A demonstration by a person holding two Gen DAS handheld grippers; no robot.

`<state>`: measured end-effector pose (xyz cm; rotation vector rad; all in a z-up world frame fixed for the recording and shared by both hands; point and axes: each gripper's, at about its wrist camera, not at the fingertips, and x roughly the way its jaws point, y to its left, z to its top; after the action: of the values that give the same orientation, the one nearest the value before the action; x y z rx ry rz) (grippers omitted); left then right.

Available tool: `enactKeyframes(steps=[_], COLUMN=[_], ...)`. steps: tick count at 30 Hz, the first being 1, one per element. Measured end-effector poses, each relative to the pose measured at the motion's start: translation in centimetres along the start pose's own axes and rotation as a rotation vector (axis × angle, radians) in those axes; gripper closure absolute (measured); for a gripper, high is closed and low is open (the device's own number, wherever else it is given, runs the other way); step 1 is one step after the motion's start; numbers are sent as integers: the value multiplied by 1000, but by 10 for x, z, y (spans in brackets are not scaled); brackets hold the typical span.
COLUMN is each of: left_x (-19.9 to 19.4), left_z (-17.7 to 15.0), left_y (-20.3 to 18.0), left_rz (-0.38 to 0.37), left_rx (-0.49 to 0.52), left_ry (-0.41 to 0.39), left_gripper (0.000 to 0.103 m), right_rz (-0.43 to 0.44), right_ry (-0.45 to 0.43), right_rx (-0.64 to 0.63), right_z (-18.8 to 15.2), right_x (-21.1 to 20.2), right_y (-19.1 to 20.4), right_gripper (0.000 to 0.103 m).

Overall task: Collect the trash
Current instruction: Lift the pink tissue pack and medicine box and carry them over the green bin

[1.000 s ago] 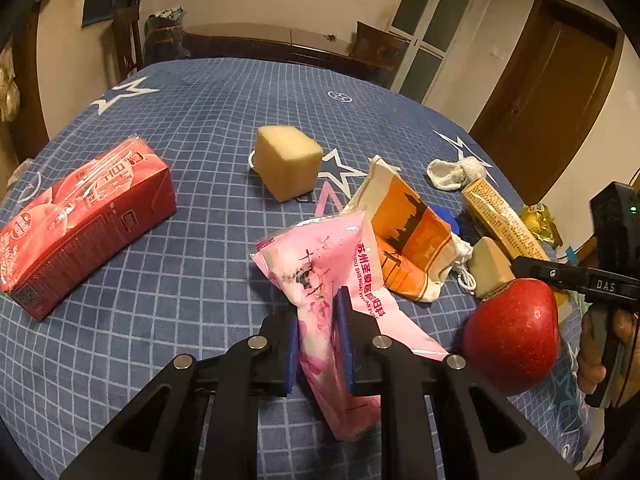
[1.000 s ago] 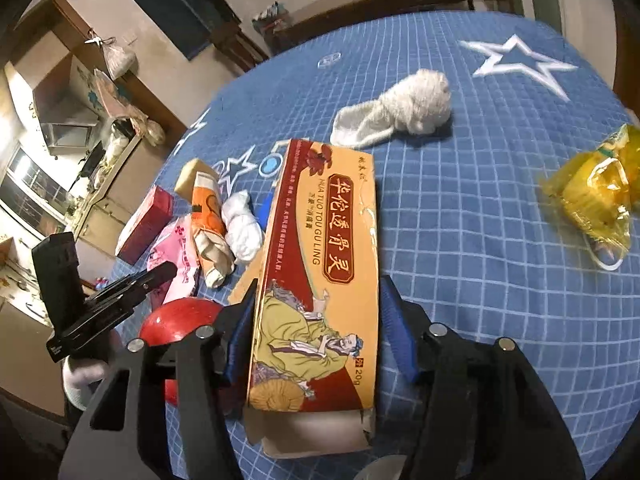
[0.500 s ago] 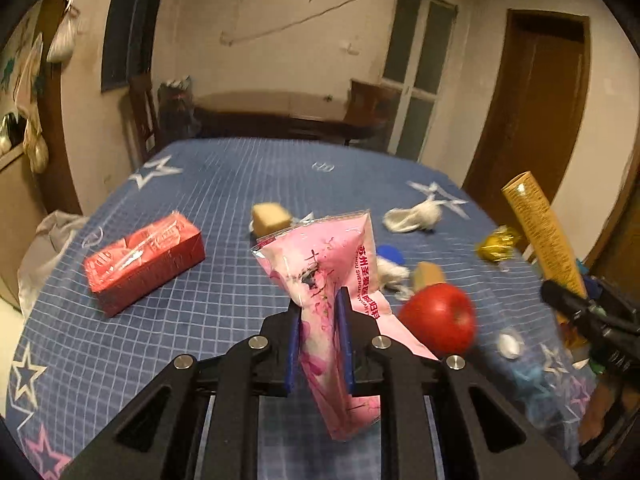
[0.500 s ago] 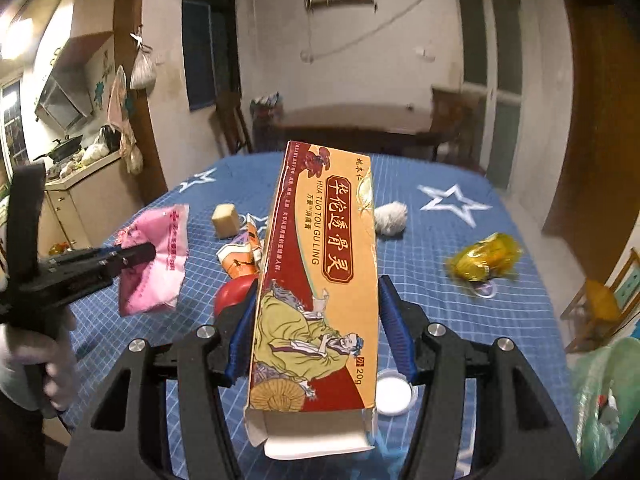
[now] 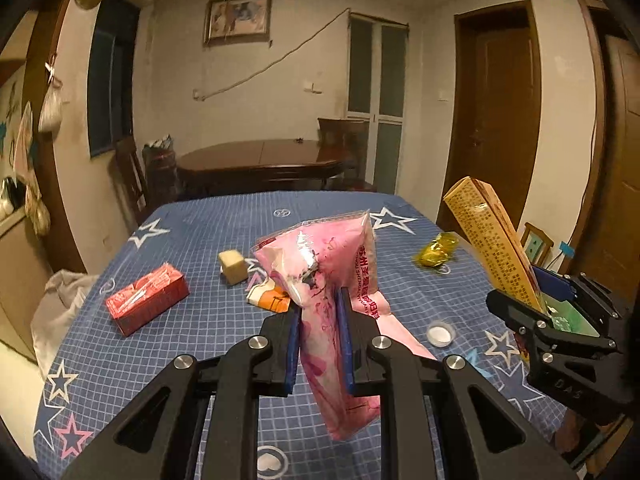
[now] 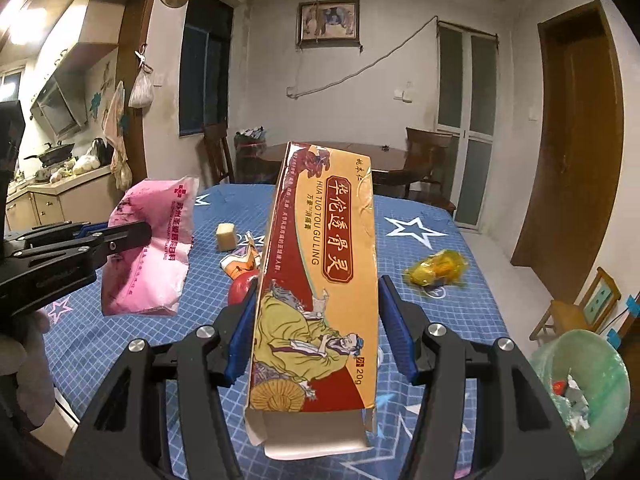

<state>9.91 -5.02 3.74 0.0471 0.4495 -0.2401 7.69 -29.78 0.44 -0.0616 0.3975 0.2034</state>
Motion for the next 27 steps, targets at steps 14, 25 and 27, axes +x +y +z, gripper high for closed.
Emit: enactKeyframes(steps=[14,25,27], left_x=[-25,-19,-18], left_z=[-2,-7,-6], left_y=[-36,-31,-31], left_rz=[-2,6,4], left_rx=[26,19,19], left_ry=[-17,-4,-3], left_gripper=[85,85,85], right_rz=[-27,-32,-31], right_ry=[-27,-28,-27], right_rx=[30,46,46], right_z=[1,-2,-3], right_x=[-23,-23,-23], right_y=[-1,-2,-2], right_gripper=[49,49,49])
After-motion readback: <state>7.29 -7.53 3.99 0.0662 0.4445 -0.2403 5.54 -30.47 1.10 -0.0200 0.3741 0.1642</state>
